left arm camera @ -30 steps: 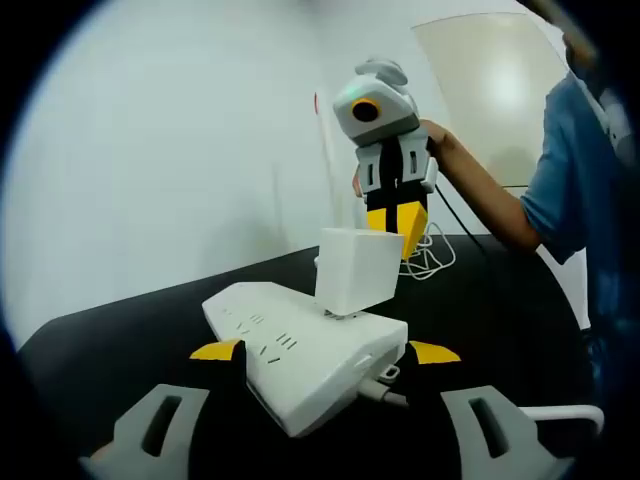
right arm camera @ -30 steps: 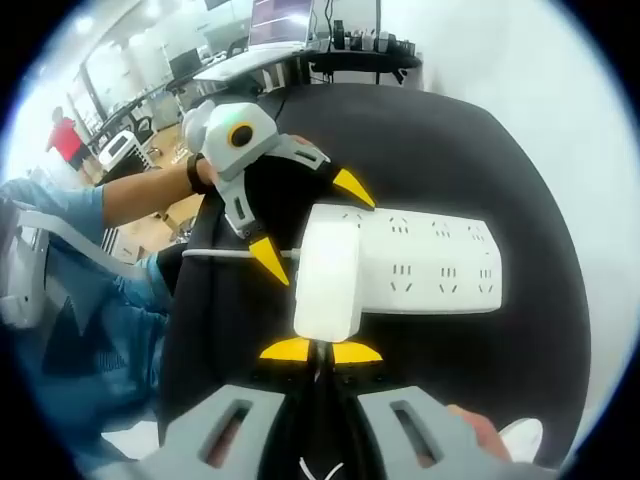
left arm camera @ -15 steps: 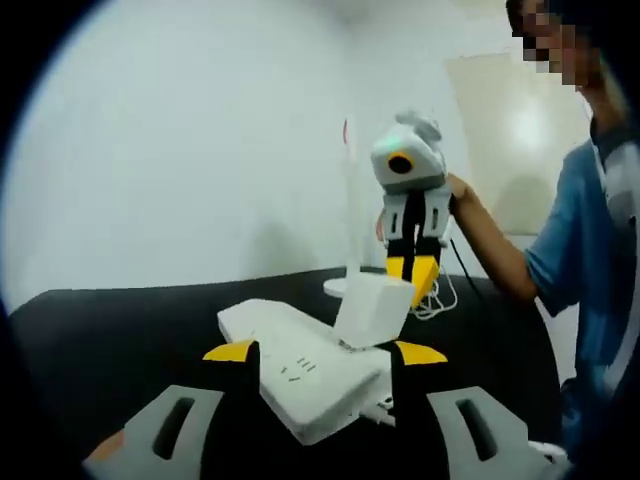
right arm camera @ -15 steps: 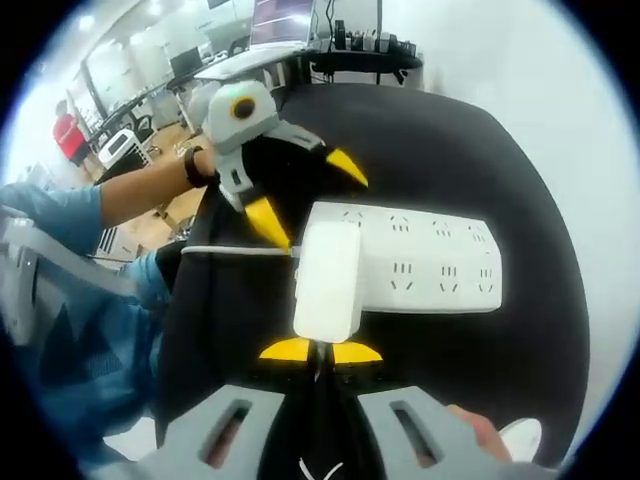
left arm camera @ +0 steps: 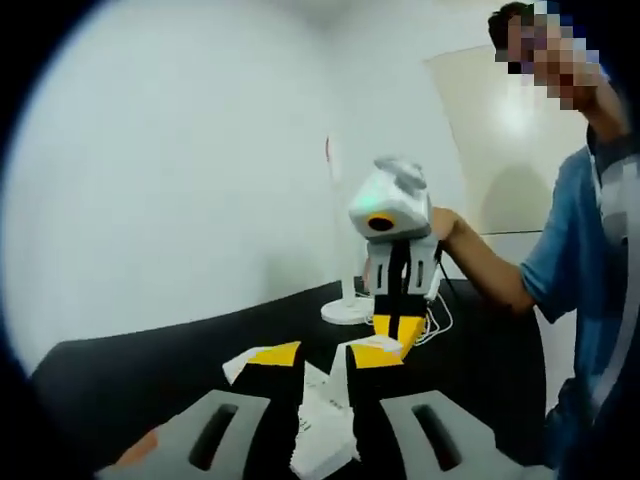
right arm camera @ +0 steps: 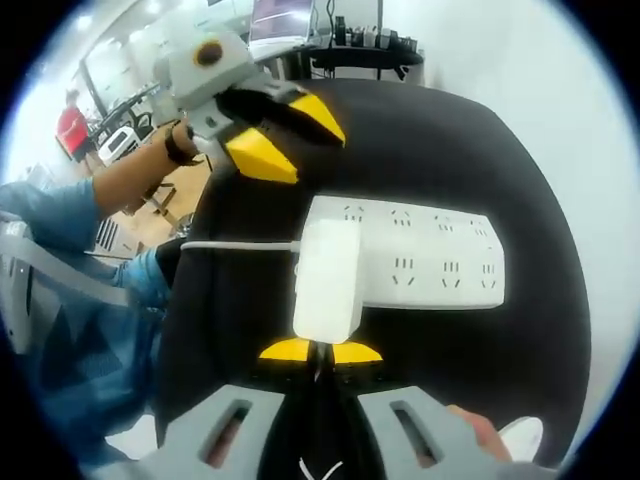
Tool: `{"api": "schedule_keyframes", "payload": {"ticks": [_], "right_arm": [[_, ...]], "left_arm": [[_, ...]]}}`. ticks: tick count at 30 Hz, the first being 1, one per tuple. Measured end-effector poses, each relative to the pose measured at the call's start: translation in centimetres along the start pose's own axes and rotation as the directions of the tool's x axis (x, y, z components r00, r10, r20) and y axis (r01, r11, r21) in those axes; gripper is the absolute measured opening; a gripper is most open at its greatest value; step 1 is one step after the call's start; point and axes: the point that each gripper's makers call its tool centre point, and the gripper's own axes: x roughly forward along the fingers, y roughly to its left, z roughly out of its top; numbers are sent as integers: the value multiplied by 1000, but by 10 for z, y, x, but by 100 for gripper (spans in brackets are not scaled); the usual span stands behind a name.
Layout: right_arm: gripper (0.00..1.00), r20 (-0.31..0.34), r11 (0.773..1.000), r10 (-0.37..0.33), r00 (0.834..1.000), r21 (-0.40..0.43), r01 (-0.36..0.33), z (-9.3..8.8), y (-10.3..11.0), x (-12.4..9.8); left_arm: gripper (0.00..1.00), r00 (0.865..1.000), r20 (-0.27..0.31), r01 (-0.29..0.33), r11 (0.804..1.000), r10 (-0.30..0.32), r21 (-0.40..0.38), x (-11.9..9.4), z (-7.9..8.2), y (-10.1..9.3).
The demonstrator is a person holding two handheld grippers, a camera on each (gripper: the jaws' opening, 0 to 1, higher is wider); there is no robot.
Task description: Insert the desk lamp plug into the socket, turn on the power strip switch, turn on the lamp switch, then turn off the lamp switch, turn off the power strip switch, and remove the plug from the socket.
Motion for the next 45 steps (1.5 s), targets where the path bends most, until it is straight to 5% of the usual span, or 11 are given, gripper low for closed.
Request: {"api": "schedule_keyframes", "payload": {"ticks": [9,19,24,37,45], "right_arm": [[7,47,995,83,995,53,-86,-2,-3,1],[7,122,976,173,977,112,-187,0,-5,2],[7,129,972,186,974,120,-202,0,-4,2],[7,143,966,209,967,123,-227,1,-4,1],[7,148,964,220,964,121,-238,0,-5,1]], "left_arm": [[4,998,-7,57,997,-57,57,17,17,-13],[0,994,-64,89,993,-85,72,33,8,-26],[0,988,-128,97,993,-87,72,43,-5,-25],[0,979,-188,87,995,-78,39,51,-22,-24],[0,981,-166,98,995,-96,-1,52,-24,-21]]}}
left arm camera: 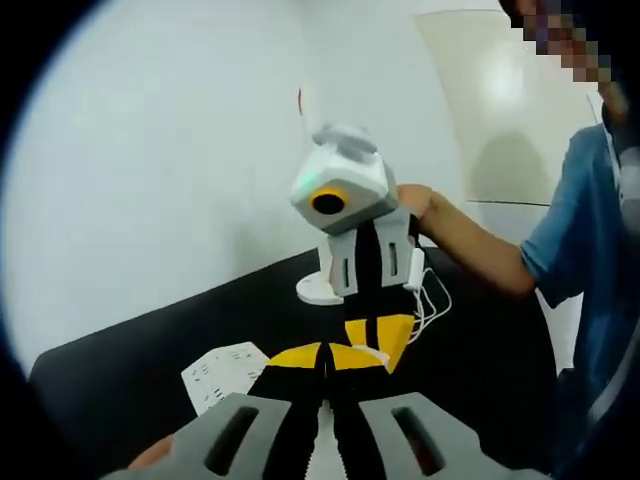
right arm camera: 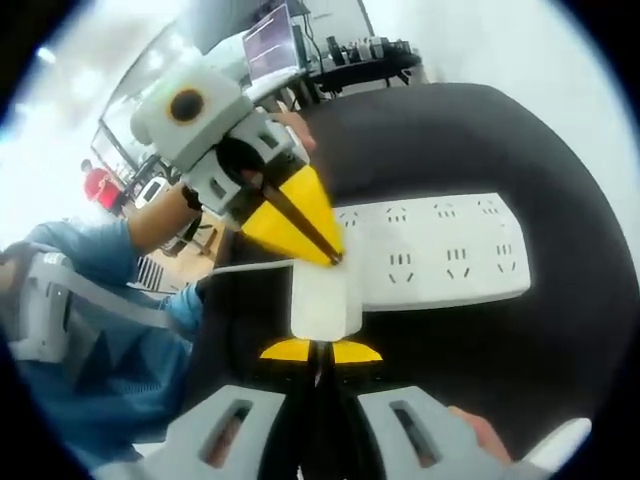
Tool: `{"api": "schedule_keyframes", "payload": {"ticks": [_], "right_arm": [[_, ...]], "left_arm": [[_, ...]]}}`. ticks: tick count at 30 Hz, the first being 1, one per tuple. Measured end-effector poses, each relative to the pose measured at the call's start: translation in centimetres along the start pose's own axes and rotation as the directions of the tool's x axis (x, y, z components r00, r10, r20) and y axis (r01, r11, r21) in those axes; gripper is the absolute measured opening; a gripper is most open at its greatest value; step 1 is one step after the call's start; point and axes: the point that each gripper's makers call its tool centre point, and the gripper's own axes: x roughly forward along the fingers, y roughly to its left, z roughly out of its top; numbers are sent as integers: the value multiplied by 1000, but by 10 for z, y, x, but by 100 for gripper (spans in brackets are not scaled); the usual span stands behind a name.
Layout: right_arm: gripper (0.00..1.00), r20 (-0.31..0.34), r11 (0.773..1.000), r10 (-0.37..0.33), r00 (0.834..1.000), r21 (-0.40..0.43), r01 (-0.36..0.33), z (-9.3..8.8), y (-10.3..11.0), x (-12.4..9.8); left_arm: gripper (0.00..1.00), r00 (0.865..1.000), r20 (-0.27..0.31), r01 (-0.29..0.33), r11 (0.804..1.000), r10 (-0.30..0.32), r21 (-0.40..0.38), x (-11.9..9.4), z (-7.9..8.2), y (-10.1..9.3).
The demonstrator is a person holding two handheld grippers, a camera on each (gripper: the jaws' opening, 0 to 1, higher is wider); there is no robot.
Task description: Insert the desk lamp plug into the socket, turn on the power strip switch, turn on the lamp switch, then turn off the lamp switch, turn off the power strip switch, and remove the plug from the socket.
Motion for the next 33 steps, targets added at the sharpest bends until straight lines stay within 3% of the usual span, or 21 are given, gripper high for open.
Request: {"api": "schedule_keyframes", "payload": {"ticks": [6,16,24,27,33], "right_arm": [[7,-5,1000,23,1000,9,-23,-5,-1,2],[7,-25,998,59,998,22,-58,-10,1,5],[7,29,999,37,999,-13,-36,5,5,-1],[7,19,999,28,999,-17,-28,3,2,0],[7,-4,997,75,997,19,-75,-7,-1,5]], "left_arm": [[0,1000,14,13,999,-13,-33,5,0,4],[0,1000,26,13,1000,-13,9,8,1,0],[0,997,71,1,1000,0,-16,-1,1,12],[0,997,74,-3,1000,4,-9,5,2,9],[0,998,66,13,1000,-15,21,14,3,1]]}}
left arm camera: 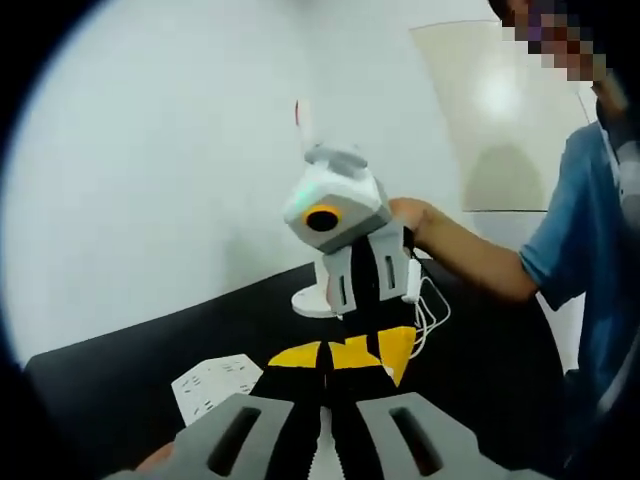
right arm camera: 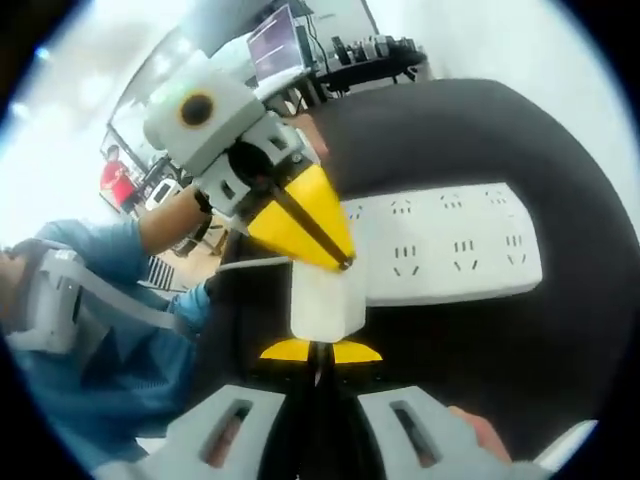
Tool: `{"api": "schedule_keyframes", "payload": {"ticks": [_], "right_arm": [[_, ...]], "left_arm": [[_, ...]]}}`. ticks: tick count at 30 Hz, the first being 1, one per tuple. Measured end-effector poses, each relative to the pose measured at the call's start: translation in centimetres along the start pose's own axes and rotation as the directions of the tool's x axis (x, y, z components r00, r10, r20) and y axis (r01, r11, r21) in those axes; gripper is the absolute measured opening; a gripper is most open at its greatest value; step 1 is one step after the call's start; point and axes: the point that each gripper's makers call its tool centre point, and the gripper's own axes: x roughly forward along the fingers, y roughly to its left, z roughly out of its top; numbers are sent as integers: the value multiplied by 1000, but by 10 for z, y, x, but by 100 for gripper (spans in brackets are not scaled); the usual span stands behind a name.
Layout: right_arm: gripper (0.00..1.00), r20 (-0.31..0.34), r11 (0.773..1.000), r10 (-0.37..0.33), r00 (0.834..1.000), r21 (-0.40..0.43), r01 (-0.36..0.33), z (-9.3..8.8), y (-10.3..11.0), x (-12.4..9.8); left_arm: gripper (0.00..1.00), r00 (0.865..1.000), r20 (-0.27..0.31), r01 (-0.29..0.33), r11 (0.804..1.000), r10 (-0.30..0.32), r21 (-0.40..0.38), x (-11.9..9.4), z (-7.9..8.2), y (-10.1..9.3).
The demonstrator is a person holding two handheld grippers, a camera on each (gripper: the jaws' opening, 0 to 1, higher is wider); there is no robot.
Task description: Insert the desk lamp plug into the socket, turn on the power strip switch, turn on the lamp switch, then turn off the lamp switch, turn off the power strip switch, and remove the plug from the socket.
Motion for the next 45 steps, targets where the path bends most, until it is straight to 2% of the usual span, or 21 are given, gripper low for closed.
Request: {"api": "schedule_keyframes", "payload": {"ticks": [3,7,8,10,14,17,24,26,30,34,45], "right_arm": [[7,6,1000,2,1000,-1,-2,1,2,0],[7,47,999,-42,998,-27,44,14,5,-8],[7,43,998,-54,998,-38,56,15,6,-7],[7,33,997,-64,997,-38,66,14,4,-6],[7,36,1000,-25,999,-7,25,8,2,-5],[7,-10,1000,-18,1000,-4,18,-1,1,0],[7,5,1000,-27,1000,-14,27,2,4,-2],[7,47,999,-33,998,-21,34,11,8,-6],[7,29,998,-51,998,-27,51,8,6,-3],[7,-5,1000,-20,1000,-4,20,-1,3,5],[7,-8,1000,-22,1000,-18,22,0,4,3]], "left_arm": [[0,1000,3,-1,1000,1,-5,-1,0,-1],[0,1000,9,-24,1000,24,-10,-10,-1,7],[0,999,30,-19,999,20,-32,-10,0,7],[0,999,33,-20,999,21,-29,-9,1,6],[0,999,27,-22,1000,22,-16,-6,1,2],[0,1000,14,-7,1000,7,1,0,1,-3],[0,1000,13,0,1000,0,9,-1,0,-1],[0,1000,27,-15,1000,15,-4,-7,0,5],[0,999,39,-9,1000,9,-6,-5,0,2],[0,1000,24,8,1000,-9,24,0,-1,-6],[0,1000,24,0,999,-1,39,-1,0,-9]]}}
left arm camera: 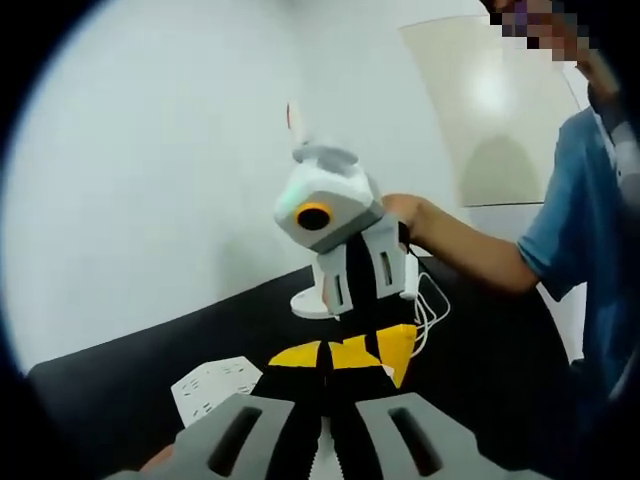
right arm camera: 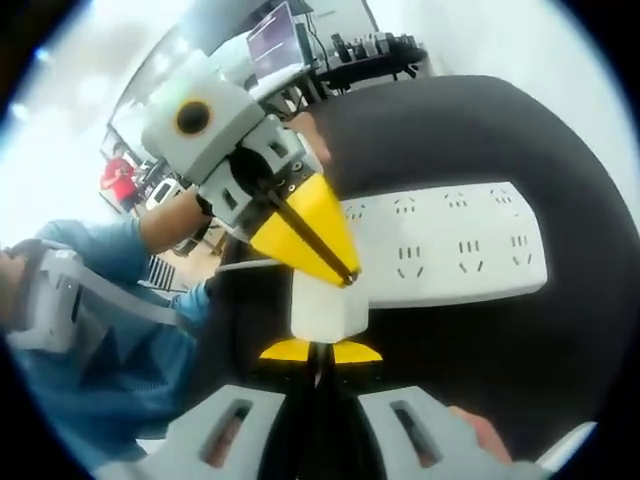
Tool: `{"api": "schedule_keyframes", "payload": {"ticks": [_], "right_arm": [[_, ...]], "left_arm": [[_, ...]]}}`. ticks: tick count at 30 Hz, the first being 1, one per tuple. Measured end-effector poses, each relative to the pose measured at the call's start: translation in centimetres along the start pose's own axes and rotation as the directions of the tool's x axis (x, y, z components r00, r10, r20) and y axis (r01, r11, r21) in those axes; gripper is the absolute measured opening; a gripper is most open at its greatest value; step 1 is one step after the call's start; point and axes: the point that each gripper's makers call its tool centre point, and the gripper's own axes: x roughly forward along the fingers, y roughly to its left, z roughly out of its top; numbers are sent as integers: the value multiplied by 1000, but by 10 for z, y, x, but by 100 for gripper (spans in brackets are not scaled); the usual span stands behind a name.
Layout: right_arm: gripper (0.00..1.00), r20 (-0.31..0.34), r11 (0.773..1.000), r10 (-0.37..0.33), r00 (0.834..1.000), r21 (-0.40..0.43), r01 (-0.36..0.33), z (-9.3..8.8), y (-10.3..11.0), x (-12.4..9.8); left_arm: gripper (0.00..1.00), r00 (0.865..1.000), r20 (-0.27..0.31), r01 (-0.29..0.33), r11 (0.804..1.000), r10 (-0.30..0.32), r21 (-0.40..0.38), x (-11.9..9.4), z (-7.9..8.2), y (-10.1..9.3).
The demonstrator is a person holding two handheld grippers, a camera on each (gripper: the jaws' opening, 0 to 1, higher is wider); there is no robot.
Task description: Insert the desk lamp plug into the socket, turn on the power strip switch, turn on the lamp switch, then turn off the lamp switch, turn off the power strip switch, and remove the plug from the socket.
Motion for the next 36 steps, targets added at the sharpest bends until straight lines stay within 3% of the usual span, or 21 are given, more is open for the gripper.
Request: {"api": "schedule_keyframes", "payload": {"ticks": [6,9,13,18,21,26,36], "right_arm": [[7,-8,996,-33,999,-78,32,1,-1,-1],[10,-20,990,-64,998,-127,61,0,-3,-5],[13,-3,985,-92,996,-144,91,0,-3,-17],[16,44,978,-136,990,-154,141,5,-10,-32],[17,45,976,-143,989,-159,148,3,-11,-36],[21,82,969,-155,984,-179,168,7,-8,-48],[33,128,948,-222,967,-203,245,12,-15,-63]], "left_arm": [[0,1000,17,-1,1000,1,-3,1,0,-1],[0,997,60,-35,996,40,-81,-4,3,6],[17,985,154,-61,989,82,-135,-19,18,19],[17,986,130,-87,989,103,-120,-28,23,30],[23,988,108,-100,990,111,-104,-38,21,38],[31,988,97,-112,989,121,-95,-45,22,18],[47,987,75,-130,985,139,-110,-69,13,23]]}}
